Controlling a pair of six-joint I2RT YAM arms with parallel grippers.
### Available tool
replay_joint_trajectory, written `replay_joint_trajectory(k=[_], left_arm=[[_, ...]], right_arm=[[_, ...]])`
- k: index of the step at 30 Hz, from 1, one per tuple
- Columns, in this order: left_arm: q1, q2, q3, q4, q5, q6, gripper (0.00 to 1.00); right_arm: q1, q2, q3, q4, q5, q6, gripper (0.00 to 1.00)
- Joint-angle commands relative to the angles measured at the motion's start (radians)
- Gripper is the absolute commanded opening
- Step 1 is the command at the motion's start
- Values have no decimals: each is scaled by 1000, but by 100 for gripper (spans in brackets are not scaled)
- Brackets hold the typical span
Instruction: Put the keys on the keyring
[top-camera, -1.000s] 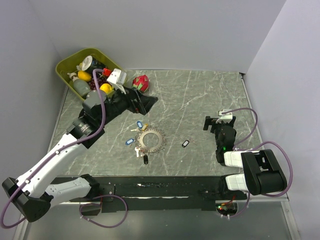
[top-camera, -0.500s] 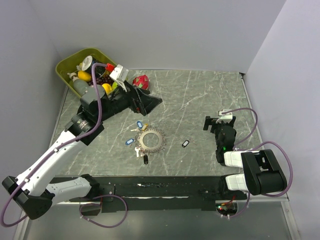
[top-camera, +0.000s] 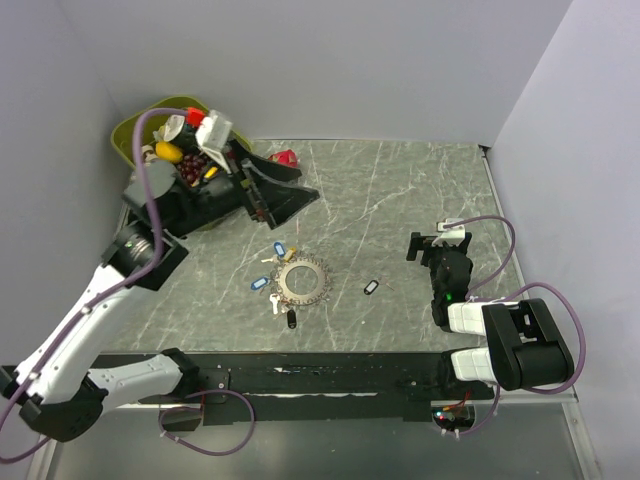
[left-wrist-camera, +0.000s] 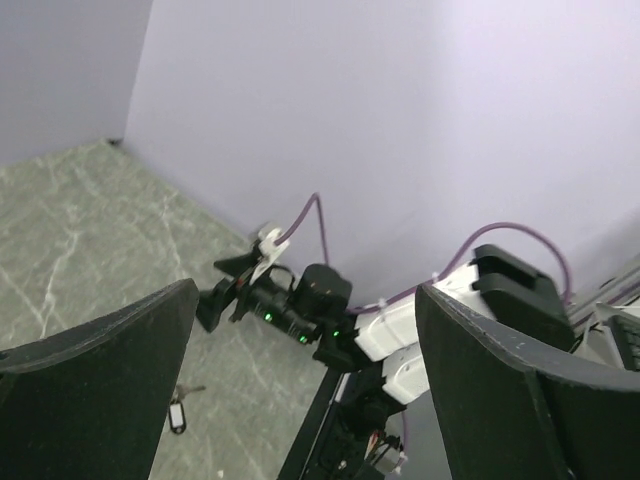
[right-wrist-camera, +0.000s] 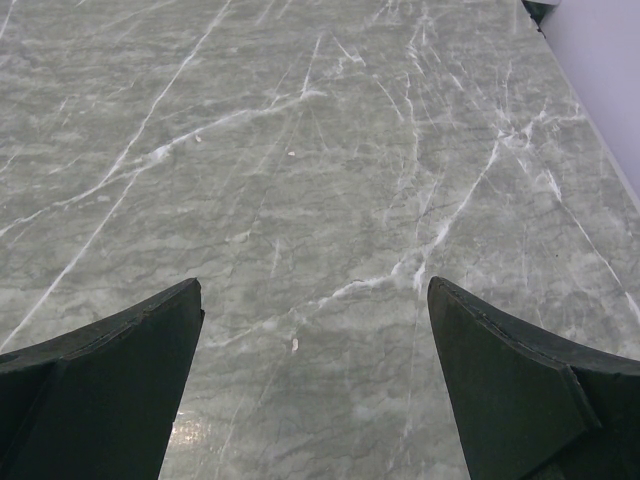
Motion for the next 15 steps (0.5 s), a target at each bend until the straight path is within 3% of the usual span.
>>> replay_joint_trajectory(k=[1,9,15], left_arm=[[-1,-54,72,-12,42,-21,96],[1,-56,139,-81,5,-38,96],[4,-105,93,-86,-33,-4,96]], right_arm=[[-9,-5,39,20,-2,5,100],[-7,-5,39,20,-2,5,100],[-9,-5,39,20,0,5,100]])
